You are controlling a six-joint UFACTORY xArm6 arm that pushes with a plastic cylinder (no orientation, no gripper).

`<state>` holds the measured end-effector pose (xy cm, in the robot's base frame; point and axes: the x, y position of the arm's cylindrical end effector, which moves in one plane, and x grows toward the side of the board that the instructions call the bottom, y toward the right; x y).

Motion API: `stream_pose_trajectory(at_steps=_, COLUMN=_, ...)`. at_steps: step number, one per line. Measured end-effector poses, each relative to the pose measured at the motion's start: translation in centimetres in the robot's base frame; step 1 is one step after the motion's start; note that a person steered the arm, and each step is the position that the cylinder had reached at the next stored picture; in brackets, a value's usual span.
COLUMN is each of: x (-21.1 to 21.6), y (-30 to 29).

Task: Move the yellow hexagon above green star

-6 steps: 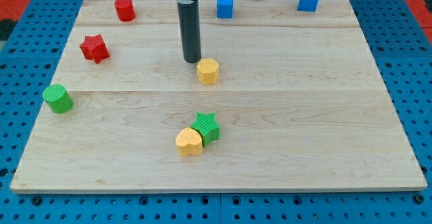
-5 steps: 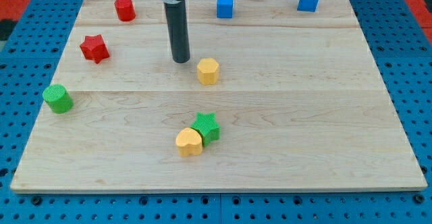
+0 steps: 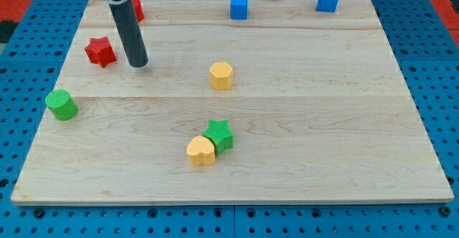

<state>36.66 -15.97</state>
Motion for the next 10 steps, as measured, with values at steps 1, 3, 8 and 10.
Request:
stream_pose_trajectory(at_steps=1, x=-0.5, y=0.3)
stream_pose_trajectory(at_steps=3, x=-2.4, y=3.6)
stream_pose_trajectory(at_steps=8, x=3.4, y=15.4)
stream_pose_trajectory(at_steps=10, x=4.8, y=18.7)
